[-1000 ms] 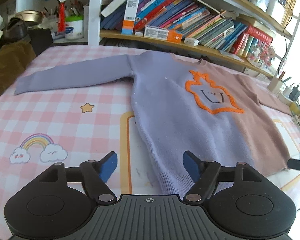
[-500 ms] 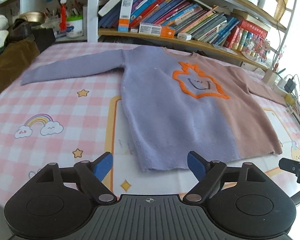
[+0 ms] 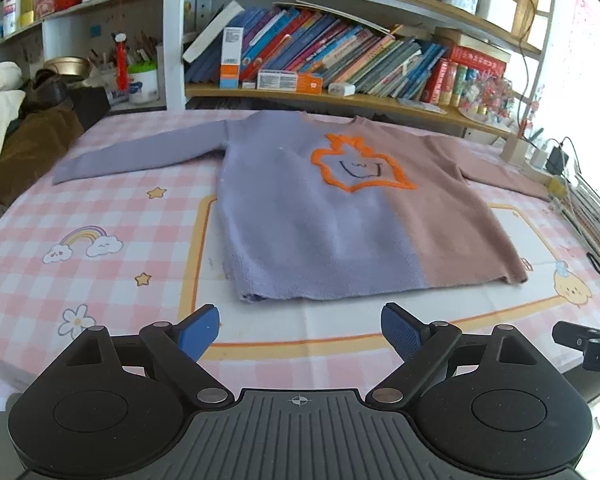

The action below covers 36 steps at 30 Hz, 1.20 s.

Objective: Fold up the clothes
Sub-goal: 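Open both tools and pull them back from the flat sweater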

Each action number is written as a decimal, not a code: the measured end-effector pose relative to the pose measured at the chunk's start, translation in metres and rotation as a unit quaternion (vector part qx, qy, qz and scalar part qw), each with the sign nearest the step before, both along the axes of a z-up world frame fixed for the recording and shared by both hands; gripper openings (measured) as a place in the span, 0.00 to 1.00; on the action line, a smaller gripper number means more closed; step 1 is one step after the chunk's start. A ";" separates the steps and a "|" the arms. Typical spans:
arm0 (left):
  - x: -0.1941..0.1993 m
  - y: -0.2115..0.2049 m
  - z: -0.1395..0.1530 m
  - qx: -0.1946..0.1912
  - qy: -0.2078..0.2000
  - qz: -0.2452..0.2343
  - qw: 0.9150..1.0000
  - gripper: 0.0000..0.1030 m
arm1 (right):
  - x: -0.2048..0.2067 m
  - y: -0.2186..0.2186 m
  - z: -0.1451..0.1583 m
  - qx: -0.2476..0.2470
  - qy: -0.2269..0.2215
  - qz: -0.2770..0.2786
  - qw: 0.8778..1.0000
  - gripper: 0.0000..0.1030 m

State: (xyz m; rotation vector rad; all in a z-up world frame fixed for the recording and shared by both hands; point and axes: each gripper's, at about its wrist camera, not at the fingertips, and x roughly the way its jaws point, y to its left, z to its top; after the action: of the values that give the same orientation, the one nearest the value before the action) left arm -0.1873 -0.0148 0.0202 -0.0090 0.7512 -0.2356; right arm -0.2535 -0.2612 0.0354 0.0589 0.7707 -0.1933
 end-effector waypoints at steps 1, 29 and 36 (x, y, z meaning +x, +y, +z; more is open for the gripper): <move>-0.002 -0.002 -0.001 0.001 0.000 -0.003 1.000 0.88 | -0.002 -0.001 0.000 0.001 0.000 -0.001 1.000 0.97; 0.055 0.042 -0.009 -0.016 0.007 -0.055 0.998 0.89 | 0.028 0.050 0.008 -0.022 -0.010 -0.053 0.998 0.97; 0.091 0.065 -0.014 -0.023 0.015 -0.087 0.996 0.89 | 0.052 0.080 0.006 -0.032 -0.001 -0.085 0.996 0.97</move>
State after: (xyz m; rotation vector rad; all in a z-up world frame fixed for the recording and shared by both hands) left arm -0.0964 0.0498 0.0063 0.0086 0.7779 -0.4192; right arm -0.2011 -0.1814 0.0413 0.0645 0.7576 -0.3799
